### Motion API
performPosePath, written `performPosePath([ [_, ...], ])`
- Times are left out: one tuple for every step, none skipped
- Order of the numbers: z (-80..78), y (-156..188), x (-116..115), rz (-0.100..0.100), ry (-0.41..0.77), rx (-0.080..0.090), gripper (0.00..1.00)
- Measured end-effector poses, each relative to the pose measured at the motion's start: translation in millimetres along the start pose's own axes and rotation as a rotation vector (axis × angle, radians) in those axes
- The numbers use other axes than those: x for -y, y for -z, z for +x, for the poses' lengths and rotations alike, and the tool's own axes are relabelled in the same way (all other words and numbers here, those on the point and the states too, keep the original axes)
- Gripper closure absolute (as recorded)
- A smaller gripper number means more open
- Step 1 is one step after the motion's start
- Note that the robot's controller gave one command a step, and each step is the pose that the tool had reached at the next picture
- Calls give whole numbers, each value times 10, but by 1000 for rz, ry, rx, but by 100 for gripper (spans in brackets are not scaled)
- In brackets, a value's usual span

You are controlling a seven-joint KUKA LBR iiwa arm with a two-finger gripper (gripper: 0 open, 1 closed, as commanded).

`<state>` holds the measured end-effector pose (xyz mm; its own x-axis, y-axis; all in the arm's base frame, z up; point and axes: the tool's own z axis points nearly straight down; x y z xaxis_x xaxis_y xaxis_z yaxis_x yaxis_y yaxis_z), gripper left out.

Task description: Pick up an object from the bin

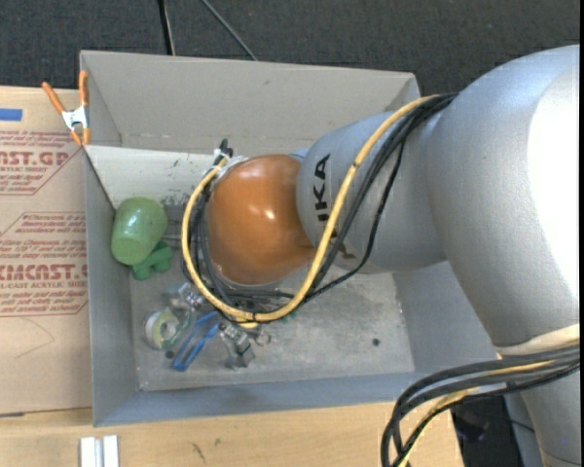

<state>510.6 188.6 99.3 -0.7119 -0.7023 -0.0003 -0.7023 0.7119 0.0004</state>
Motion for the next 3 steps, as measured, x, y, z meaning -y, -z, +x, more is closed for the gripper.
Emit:
performPosePath([
  [-136, -300, 17, 0, 193, 2, 0],
  [-144, -302, 7, -2, 192, 4, 0],
  [-145, -299, 7, -2, 192, 5, 100],
])
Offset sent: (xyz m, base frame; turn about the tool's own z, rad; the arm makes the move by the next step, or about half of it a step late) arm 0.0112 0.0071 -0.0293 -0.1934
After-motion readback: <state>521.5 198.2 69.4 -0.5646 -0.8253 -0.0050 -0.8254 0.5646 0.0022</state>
